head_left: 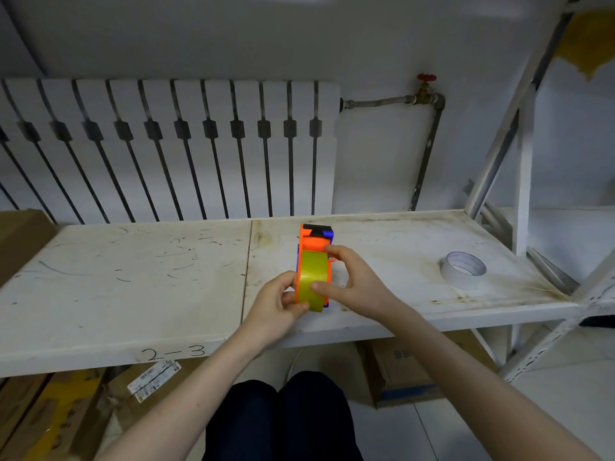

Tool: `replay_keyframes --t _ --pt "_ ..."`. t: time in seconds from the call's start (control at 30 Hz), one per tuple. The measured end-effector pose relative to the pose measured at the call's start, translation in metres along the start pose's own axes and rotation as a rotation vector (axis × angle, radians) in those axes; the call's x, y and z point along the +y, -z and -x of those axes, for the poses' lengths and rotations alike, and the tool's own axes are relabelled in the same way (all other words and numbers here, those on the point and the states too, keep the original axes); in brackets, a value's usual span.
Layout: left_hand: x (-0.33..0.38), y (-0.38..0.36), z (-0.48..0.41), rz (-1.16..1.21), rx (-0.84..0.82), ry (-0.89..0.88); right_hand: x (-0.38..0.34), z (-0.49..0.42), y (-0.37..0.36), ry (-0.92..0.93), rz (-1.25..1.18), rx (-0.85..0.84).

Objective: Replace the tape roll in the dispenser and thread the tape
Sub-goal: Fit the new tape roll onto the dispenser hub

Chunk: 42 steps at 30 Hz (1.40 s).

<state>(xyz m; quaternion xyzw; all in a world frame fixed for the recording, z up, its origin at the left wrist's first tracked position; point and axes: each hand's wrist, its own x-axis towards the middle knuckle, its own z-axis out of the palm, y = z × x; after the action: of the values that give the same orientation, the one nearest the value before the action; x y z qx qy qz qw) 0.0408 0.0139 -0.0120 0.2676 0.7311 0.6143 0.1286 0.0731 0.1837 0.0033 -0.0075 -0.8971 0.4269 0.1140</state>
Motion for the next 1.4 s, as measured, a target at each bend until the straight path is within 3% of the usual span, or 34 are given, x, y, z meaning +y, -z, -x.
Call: replay_keyframes --t 0.17,0.37,0.47,0.57,0.9,1.13,1.4 --pt "-0.01 0.004 -0.001 -0.14 -0.076 -0.044 -0.001 -0.003 0.002 0.073 0.139 -0.103" --pt "-0.019 -0.001 -0.002 -0.129 -0.043 0.022 0.001 0.002 -0.002 0.219 0.279 -0.058" --pt "-0.029 -0.003 -0.003 -0.219 -0.084 0.016 0.002 -0.006 -0.003 0.105 0.196 -0.044" --pt "-0.036 -0.005 -0.005 -0.26 -0.109 0.005 0.003 -0.016 -0.004 -0.022 0.264 -0.055" --pt "-0.041 -0.003 -0.006 -0.347 -0.18 0.016 0.007 -0.017 -0.002 -0.021 0.257 -0.003" --pt "-0.04 0.006 -0.009 -0.317 -0.277 0.016 0.004 -0.023 0.001 -0.152 0.162 -0.046" --pt "-0.03 0.006 -0.007 -0.341 -0.237 0.037 -0.003 -0.019 -0.012 -0.168 0.488 -0.154"
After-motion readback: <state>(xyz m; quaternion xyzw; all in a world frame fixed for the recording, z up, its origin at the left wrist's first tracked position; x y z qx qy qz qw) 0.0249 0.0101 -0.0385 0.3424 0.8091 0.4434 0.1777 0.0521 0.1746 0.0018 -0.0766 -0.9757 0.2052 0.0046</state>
